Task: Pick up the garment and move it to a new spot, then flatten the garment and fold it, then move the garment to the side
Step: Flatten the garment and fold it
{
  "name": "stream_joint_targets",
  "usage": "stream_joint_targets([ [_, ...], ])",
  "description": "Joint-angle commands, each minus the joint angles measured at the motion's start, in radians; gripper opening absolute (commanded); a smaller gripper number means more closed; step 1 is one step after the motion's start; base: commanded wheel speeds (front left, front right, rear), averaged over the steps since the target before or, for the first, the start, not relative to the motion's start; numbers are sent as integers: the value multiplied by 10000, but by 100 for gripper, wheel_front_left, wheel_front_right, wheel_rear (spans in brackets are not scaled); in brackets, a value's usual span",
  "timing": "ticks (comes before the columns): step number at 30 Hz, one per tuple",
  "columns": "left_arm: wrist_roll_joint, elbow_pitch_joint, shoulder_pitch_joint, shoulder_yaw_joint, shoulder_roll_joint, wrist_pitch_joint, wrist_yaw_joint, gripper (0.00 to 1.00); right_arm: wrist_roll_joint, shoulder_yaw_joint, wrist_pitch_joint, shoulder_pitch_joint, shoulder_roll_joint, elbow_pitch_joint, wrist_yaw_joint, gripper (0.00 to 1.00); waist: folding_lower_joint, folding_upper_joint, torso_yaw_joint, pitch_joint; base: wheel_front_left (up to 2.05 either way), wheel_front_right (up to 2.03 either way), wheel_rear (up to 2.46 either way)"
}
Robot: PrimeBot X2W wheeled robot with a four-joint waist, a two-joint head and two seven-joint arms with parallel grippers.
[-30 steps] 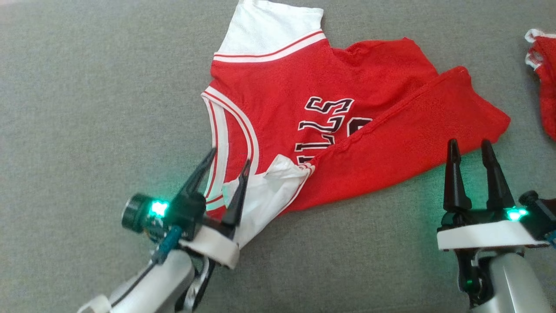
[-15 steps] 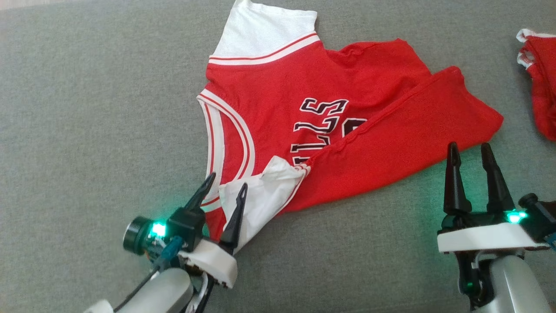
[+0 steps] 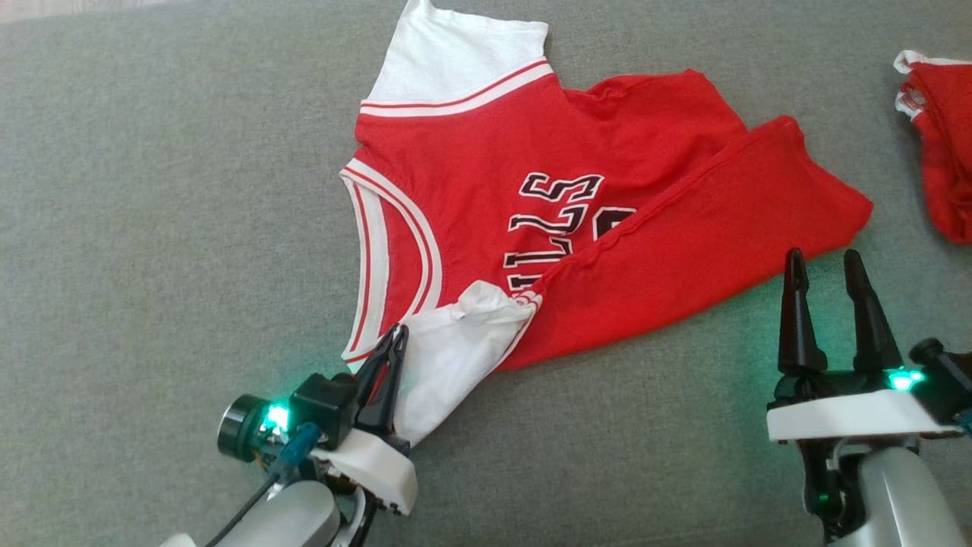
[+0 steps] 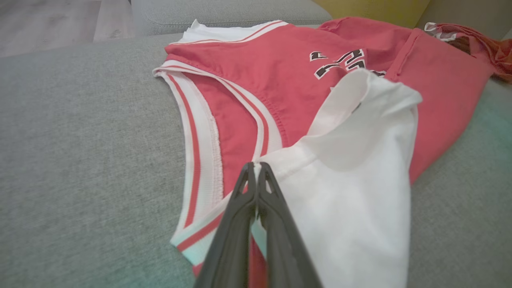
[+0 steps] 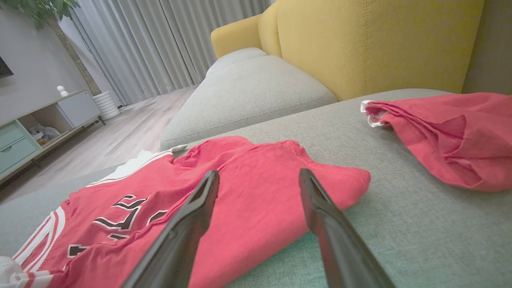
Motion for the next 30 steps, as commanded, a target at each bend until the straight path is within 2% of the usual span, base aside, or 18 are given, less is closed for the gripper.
stream_joint_targets([
  [1,101,-291,-218,314,176,-119,27,0,-12,175,-63,106,-125,-323,-7,100,0,0,12,-23,0,0,0],
  [6,594,-585,-405,315,434,-305,293,0,-24,32,-63,190,-189,-283,-7,100,0,0,199,-149,0,0,0],
  [10,1144,-1137,-729,469,1065,-369,656,0,63,-49,-63,62,-566,-47,-7,100,0,0,460,-212,0,0,0],
  [14,1453,-1643,-1158,756,1954,-243,754,0,572,-24,374,-404,-1470,429,-7,100,0,0,723,-166,0,0,0],
  [21,1771,-1853,-2267,1107,3155,350,378,0,2631,565,2270,-1518,-3493,576,-7,100,0,0,975,183,0,0,0],
  [22,1771,-1853,-2267,1107,3155,350,378,0,2631,565,2270,-1518,-3493,576,-7,100,0,0,975,183,0,0,0],
  [27,1886,-1739,-2838,1107,3335,613,66,0,4579,1568,3771,-2063,-4782,357,-7,100,0,0,1030,446,0,0,0],
  [30,1934,-1700,-2976,1051,3279,691,18,0,5265,1943,4074,-2312,-5354,501,-7,100,0,0,1090,564,0,0,0],
])
